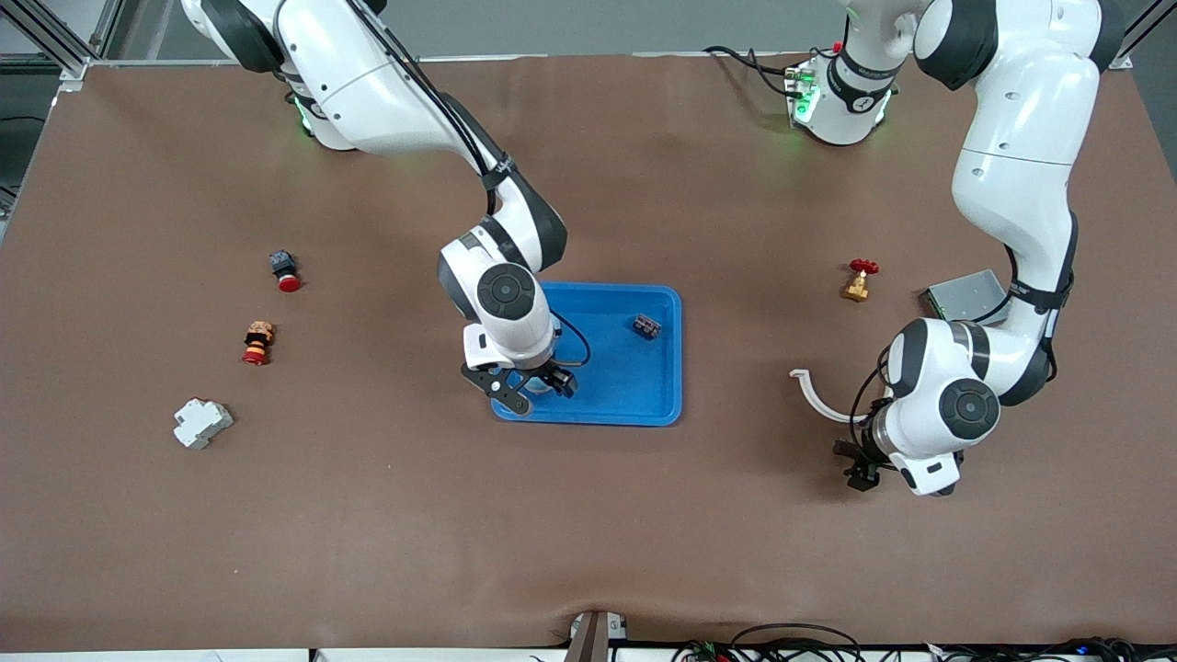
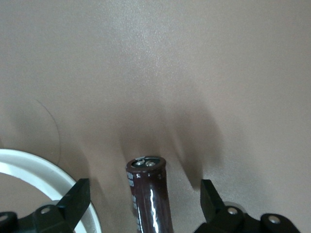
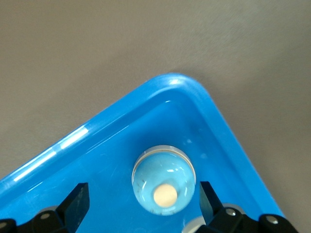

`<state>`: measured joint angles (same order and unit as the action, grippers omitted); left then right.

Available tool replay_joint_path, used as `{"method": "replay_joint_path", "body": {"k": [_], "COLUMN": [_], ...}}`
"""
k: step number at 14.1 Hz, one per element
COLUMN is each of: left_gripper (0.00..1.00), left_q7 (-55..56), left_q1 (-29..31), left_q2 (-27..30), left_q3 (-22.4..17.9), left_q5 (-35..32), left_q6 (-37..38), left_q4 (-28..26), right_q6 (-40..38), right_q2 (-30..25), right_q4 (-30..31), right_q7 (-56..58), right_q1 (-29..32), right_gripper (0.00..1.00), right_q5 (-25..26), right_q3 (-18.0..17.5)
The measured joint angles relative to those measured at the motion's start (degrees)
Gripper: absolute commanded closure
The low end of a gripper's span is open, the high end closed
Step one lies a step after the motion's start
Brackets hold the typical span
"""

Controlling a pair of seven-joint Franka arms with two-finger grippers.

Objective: Place electrolytic capacitor and blue bell in tray
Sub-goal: 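Place the bell in the tray while the left gripper grips the capacitor, then withdraw the right gripper to rest while the left gripper lifts the capacitor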

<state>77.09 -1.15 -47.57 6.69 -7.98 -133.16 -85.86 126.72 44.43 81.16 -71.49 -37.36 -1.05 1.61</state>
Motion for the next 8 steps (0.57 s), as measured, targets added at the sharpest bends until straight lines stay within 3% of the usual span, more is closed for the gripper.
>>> {"method": "replay_joint_path", "body": {"k": [2, 5, 7, 8], "left_gripper": [0.5, 0.9, 1.0, 1.0], "left_q7": [0.0, 0.01, 0.02, 0.08], "left_q1": [-0.02, -0.02, -0.02, -0.03], "left_q2": [-0.07, -0.08, -0.08, -0.08], "left_q3": [0.0, -0.01, -0.01, -0.01], "left_q5": [0.0, 0.0, 0.0, 0.0], "left_q6": [0.0, -0.11, -0.11, -0.1], "left_q4": [0.01, 0.19, 0.48, 0.53], "right_q6": [-4.51, -12.21, -14.97, -15.39], "right_q2": [-1.97, -5.91, -8.47, -9.86], "right_q4": [-1.51, -1.87, -1.55, -0.86], "right_q7": [1.53, 11.16, 16.78, 19.76], "right_q1": [1.35, 4.88, 7.34, 8.52], "right_gripper": [0.0, 0.0, 0.0, 0.0], "right_q5": [0.02, 0.01, 0.01, 0.01], "right_q3": [0.08, 0.18, 0.27, 0.32]}}
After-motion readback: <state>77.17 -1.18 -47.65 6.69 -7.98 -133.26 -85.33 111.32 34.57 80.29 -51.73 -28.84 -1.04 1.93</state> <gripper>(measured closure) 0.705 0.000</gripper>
